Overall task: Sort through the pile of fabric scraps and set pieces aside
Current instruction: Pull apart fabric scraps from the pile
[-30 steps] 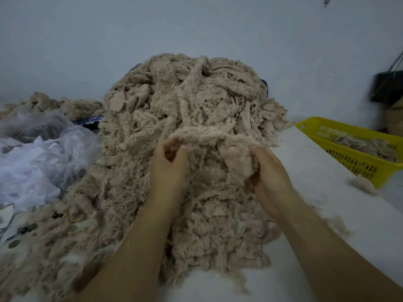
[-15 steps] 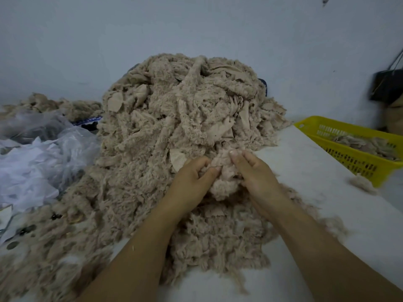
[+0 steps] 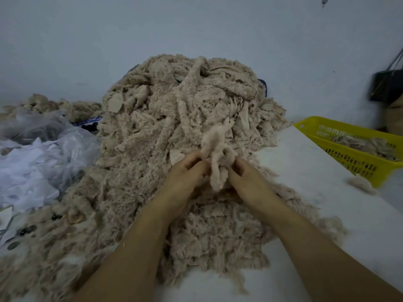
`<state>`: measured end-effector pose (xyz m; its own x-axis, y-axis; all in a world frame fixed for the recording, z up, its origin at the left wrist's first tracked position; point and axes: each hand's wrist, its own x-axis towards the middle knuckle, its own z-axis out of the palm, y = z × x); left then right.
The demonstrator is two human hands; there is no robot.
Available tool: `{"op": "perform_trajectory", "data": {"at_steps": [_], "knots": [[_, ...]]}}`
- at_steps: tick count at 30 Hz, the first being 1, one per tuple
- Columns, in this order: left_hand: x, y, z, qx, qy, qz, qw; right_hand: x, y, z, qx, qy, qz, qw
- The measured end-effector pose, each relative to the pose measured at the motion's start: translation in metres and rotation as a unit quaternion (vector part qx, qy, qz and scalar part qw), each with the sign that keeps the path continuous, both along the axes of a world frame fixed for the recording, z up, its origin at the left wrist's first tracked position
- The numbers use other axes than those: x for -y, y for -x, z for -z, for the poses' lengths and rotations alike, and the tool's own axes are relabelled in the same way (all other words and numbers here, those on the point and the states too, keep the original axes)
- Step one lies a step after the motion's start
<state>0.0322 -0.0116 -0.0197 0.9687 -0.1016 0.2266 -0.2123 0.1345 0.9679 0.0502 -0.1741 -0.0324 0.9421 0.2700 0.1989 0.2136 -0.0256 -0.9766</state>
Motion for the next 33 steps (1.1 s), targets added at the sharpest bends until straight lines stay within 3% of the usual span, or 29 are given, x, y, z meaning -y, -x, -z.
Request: {"op": "perform_trajectory", "data": {"at_steps": [3,5,6,8,9,10,12,14,15,17,20,22,24,27,30,31,33], "knots": [[-0.003,-0.003,0.002,0.007,0.014,0.003,1.000,0.002,-0.002,0.003,-0.034,-0.039,-0.018,0.999],[-0.005,-0.006,0.003,0.015,0.029,-0.036,0.999,0.009,-0.008,-0.006,-0.033,-0.196,-0.016,0.980],[-0.006,-0.007,0.002,0.014,0.021,-0.064,0.998,0.020,-0.011,-0.015,-0.039,-0.321,-0.004,0.946],[-0.009,-0.009,0.004,-0.002,-0.035,-0.109,0.993,0.048,-0.019,-0.025,-0.070,-0.543,0.038,0.836],[-0.010,-0.010,0.006,-0.008,-0.096,-0.122,0.988,0.057,-0.021,-0.025,-0.095,-0.589,0.069,0.799],[-0.011,-0.011,0.008,-0.006,-0.170,-0.124,0.978,0.061,-0.022,-0.022,-0.121,-0.591,0.095,0.792],[-0.010,-0.014,0.015,0.006,-0.315,-0.090,0.945,0.049,-0.021,-0.013,-0.150,-0.467,0.155,0.857],[-0.009,-0.016,0.022,0.004,-0.446,-0.047,0.894,0.026,-0.016,-0.009,-0.120,-0.215,0.209,0.947],[-0.008,-0.017,0.025,0.004,-0.504,-0.039,0.863,0.019,-0.014,-0.007,-0.073,-0.075,0.225,0.969],[-0.008,-0.016,0.026,0.011,-0.542,-0.049,0.839,0.016,-0.015,0.001,0.034,0.163,0.222,0.961],[-0.009,-0.017,0.024,-0.002,-0.424,-0.098,0.900,0.024,-0.018,0.012,0.047,0.402,0.192,0.894],[-0.009,-0.015,0.020,-0.017,-0.339,-0.159,0.927,0.024,-0.019,0.014,0.056,0.462,0.177,0.867],[-0.012,-0.015,0.015,-0.028,-0.310,-0.215,0.926,0.022,-0.018,0.010,0.055,0.352,0.178,0.917],[-0.014,-0.012,0.008,-0.013,-0.325,-0.244,0.914,0.021,-0.015,-0.001,-0.001,0.058,0.180,0.982],[-0.009,-0.005,0.002,0.017,-0.327,-0.149,0.933,0.022,-0.012,-0.010,-0.097,-0.200,0.076,0.972],[-0.005,-0.001,0.001,0.004,-0.310,-0.091,0.946,0.022,-0.011,-0.012,-0.119,-0.250,0.042,0.960],[0.003,0.006,0.000,-0.041,-0.255,-0.016,0.966,0.020,-0.010,-0.013,-0.139,-0.263,-0.002,0.955]]}}
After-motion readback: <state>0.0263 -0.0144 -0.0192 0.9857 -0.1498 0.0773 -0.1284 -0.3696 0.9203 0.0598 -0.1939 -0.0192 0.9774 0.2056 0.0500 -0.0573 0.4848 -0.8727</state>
